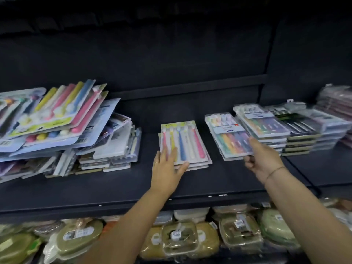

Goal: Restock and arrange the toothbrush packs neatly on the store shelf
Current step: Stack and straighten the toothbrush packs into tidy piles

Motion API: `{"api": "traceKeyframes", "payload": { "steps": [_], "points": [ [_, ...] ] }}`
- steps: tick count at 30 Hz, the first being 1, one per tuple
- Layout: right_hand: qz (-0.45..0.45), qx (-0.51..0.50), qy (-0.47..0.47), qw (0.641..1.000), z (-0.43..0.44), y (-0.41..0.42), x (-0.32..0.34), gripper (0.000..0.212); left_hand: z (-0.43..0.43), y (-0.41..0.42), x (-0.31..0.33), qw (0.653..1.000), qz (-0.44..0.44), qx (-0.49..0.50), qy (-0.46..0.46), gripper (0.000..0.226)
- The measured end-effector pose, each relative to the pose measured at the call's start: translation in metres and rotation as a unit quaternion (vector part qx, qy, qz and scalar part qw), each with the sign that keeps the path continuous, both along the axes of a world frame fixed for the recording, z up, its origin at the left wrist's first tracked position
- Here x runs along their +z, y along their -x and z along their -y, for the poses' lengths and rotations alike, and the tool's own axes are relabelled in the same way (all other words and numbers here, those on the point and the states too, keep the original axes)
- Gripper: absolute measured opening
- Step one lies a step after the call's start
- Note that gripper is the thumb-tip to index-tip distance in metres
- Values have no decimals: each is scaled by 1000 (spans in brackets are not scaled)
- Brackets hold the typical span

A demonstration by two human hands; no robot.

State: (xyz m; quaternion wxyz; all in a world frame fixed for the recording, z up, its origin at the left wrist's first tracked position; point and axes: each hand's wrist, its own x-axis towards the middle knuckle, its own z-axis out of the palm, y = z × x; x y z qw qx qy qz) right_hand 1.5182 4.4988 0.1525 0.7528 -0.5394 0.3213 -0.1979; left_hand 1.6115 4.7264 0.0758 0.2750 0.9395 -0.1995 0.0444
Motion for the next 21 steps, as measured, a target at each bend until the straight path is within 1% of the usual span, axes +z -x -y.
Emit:
{"api": "traceKeyframes", "payload": {
  "steps": [2, 5, 8, 9, 11, 12, 13, 14, 15, 16, 17, 18, 19, 21],
  "points": [
    [-2, -12, -22, 1000, 6, -10, -7, 21, 0, -2, -9, 1000, -8, -7, 22, 68],
    [26, -12, -84, 996, 7, -18, -19, 20, -2, 0, -17, 999, 21, -2, 45, 62],
    [53, -4, -124, 991, 6, -26, -26, 13, -5, 0, -18, 997, 32, 0, 70, 57],
    [58, -12, -134, 989, 6, -30, -26, 18, -5, 0, -18, 997, 34, -2, 70, 56],
    [76, -52, -153, 984, 8, -38, -29, 42, -7, 2, -17, 997, 38, -11, 68, 57],
    [87, -76, -164, 980, 10, -38, -29, 50, -8, 4, -17, 997, 33, -18, 71, 58],
    [98, -87, -171, 977, 8, -40, -29, 51, -12, 5, -16, 996, 22, -23, 85, 59],
    [103, -94, -174, 975, 5, -39, -29, 47, -16, 7, -13, 994, 6, -26, 105, 60],
    [96, -91, -166, 977, -2, -40, -28, 39, -23, 8, -10, 991, -7, -23, 131, 61],
    [80, -83, -146, 983, -16, -39, -24, 25, -33, 9, -5, 987, -9, -14, 159, 60],
    [59, -70, -109, 990, -34, -39, -21, 13, -45, 11, 2, 981, 2, 2, 193, 58],
    [51, -55, -68, 995, -54, -39, -16, 14, -59, 14, 12, 971, 26, 28, 235, 53],
    [56, -25, -29, 998, -76, -42, -8, 20, -73, 16, 23, 954, 65, 61, 286, 45],
    [101, 70, 20, 992, -125, -53, 17, 21, -107, 19, 51, 899, 185, 132, 376, 23]
  ]
}}
